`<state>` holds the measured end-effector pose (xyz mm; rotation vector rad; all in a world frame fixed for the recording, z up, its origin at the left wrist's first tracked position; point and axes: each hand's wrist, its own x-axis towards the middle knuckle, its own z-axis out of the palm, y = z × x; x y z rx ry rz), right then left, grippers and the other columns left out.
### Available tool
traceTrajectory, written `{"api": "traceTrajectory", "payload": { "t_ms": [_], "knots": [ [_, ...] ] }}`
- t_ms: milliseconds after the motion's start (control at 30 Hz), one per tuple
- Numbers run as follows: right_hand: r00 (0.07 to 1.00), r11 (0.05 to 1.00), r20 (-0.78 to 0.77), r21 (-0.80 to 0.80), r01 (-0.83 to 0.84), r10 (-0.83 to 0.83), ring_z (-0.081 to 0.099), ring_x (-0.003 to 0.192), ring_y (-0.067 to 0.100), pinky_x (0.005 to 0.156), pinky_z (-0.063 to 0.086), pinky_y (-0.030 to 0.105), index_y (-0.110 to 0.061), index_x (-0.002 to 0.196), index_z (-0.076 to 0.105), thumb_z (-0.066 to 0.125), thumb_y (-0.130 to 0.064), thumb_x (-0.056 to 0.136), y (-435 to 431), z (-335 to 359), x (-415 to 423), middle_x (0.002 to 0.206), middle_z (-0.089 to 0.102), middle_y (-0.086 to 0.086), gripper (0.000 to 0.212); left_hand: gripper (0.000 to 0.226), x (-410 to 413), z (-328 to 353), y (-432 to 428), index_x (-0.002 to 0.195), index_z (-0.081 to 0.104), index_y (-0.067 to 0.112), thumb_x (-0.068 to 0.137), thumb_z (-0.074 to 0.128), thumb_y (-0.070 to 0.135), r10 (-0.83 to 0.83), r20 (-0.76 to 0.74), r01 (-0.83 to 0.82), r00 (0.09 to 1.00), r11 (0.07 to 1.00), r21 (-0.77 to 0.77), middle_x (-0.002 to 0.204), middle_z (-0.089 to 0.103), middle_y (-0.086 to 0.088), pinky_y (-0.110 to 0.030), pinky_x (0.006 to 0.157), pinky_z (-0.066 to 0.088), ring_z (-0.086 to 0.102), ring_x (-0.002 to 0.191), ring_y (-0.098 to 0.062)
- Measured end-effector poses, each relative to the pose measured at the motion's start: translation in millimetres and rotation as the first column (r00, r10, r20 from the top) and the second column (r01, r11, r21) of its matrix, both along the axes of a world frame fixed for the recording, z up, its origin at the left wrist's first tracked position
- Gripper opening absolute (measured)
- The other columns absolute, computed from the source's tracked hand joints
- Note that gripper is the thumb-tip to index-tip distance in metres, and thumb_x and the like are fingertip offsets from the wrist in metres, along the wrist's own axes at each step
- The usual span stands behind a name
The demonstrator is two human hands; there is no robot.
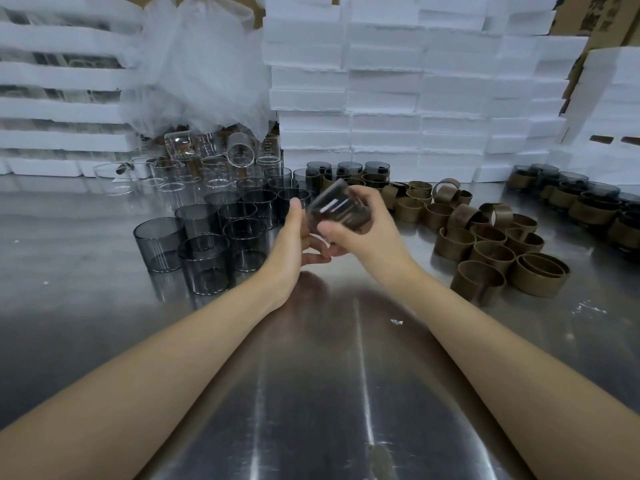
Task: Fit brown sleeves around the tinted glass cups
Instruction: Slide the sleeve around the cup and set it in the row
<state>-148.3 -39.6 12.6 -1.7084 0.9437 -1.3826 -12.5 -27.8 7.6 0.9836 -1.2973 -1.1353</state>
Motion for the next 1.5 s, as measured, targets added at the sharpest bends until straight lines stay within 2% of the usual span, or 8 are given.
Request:
{"api": "traceTrajectory", "payload": {
  "t_ms": [167, 333, 500, 800, 967, 1067, 1267, 1500],
  "knots": [
    [0.938, 0.891, 0.258, 0.329, -0.313, 0.234, 0.053, 0.052, 0.014, 0.054, 0.049, 0.022, -0.003, 0.113, 0.063, 0.053, -0.07, 0.078, 5, 8, 1, 0.07, 0.066, 0.009, 0.076, 0.094, 2, -2, 6, 0.133, 0.046, 0.011, 0.074, 0.045, 0.085, -0.028, 0.144, 0.046, 0.989, 0.991, -0.123, 0.132, 0.053, -0.014, -0.04, 0.109, 0.041, 0.054, 0.122, -0.02],
    [0.859, 0.682, 0.408, 0.535, -0.499, 0.308, 0.043, 0.046, 0.009, 0.049, 0.039, 0.019, -0.016, 0.09, 0.07, 0.039, -0.082, 0.077, 8, 9, 7, 0.066, 0.051, 0.0, 0.074, 0.094, -3, -4, 10, 0.15, 0.018, 0.031, 0.077, 0.076, 0.039, -0.006, 0.102, 0.034, 0.995, 0.962, -0.27, 0.154, 0.033, 0.005, -0.021, 0.104, 0.043, 0.048, 0.128, 0.0],
    [0.85, 0.656, 0.449, 0.558, -0.508, 0.275, 0.048, 0.046, 0.01, 0.047, 0.043, 0.02, -0.021, 0.078, 0.071, 0.039, -0.075, 0.086, 6, 6, 6, 0.069, 0.056, -0.002, 0.064, 0.066, -5, -2, 12, 0.136, 0.045, 0.027, 0.08, 0.078, 0.011, 0.046, 0.131, 0.006, 0.99, 0.928, -0.374, 0.133, 0.056, 0.001, -0.023, 0.1, 0.046, 0.057, 0.12, -0.01],
    [0.853, 0.61, 0.475, 0.616, -0.498, 0.216, 0.06, 0.069, 0.016, 0.061, 0.053, 0.024, -0.012, 0.088, 0.066, 0.045, -0.074, 0.083, 2, 4, 9, 0.081, 0.062, 0.006, 0.065, 0.02, -7, 3, 12, 0.119, 0.059, 0.015, 0.101, 0.05, 0.017, 0.13, 0.097, -0.079, 0.987, 0.908, -0.412, 0.111, 0.064, 0.004, -0.018, 0.091, 0.048, 0.061, 0.103, -0.003],
    [0.875, 0.573, 0.426, 0.668, -0.475, 0.229, 0.05, 0.051, 0.011, 0.046, 0.043, 0.017, -0.008, 0.08, 0.065, 0.052, -0.065, 0.084, 3, 6, 8, 0.071, 0.062, 0.007, 0.058, 0.045, -5, 5, 7, 0.1, 0.068, 0.019, 0.107, 0.026, 0.034, 0.151, -0.065, -0.163, 0.986, 0.952, -0.26, 0.081, 0.071, 0.009, -0.016, 0.061, 0.051, 0.067, 0.076, 0.0],
    [0.852, 0.506, 0.484, 0.694, -0.512, 0.198, 0.045, 0.046, 0.009, 0.042, 0.036, 0.013, -0.006, 0.078, 0.064, 0.05, -0.059, 0.087, 3, 7, 6, 0.07, 0.058, 0.01, 0.055, 0.057, -5, 2, 4, 0.095, 0.07, 0.02, 0.104, 0.019, 0.044, 0.113, -0.043, -0.12, 0.993, 0.965, -0.233, 0.085, 0.073, 0.009, -0.017, 0.069, 0.053, 0.069, 0.083, -0.004],
    [0.797, 0.491, 0.584, 0.655, -0.574, 0.153, 0.046, 0.05, 0.007, 0.044, 0.034, 0.011, -0.007, 0.088, 0.059, 0.051, -0.049, 0.091, 3, 5, 4, 0.073, 0.053, 0.002, 0.043, 0.034, -1, -5, 1, 0.107, 0.064, 0.024, 0.077, 0.08, 0.021, 0.034, 0.134, 0.012, 0.99, 0.944, -0.329, 0.104, 0.069, 0.013, -0.01, 0.079, 0.048, 0.064, 0.098, -0.002],
    [0.771, 0.479, 0.613, 0.631, -0.61, 0.174, 0.049, 0.051, 0.01, 0.036, 0.036, 0.011, -0.006, 0.098, 0.06, 0.056, -0.047, 0.091, 1, 6, 4, 0.07, 0.058, 0.004, 0.042, 0.037, 0, -2, 1, 0.106, 0.064, 0.021, 0.075, 0.083, 0.017, 0.081, 0.082, -0.05, 0.993, 0.947, -0.317, 0.087, 0.07, 0.017, -0.018, 0.073, 0.053, 0.067, 0.086, 0.001]
  ]
}}
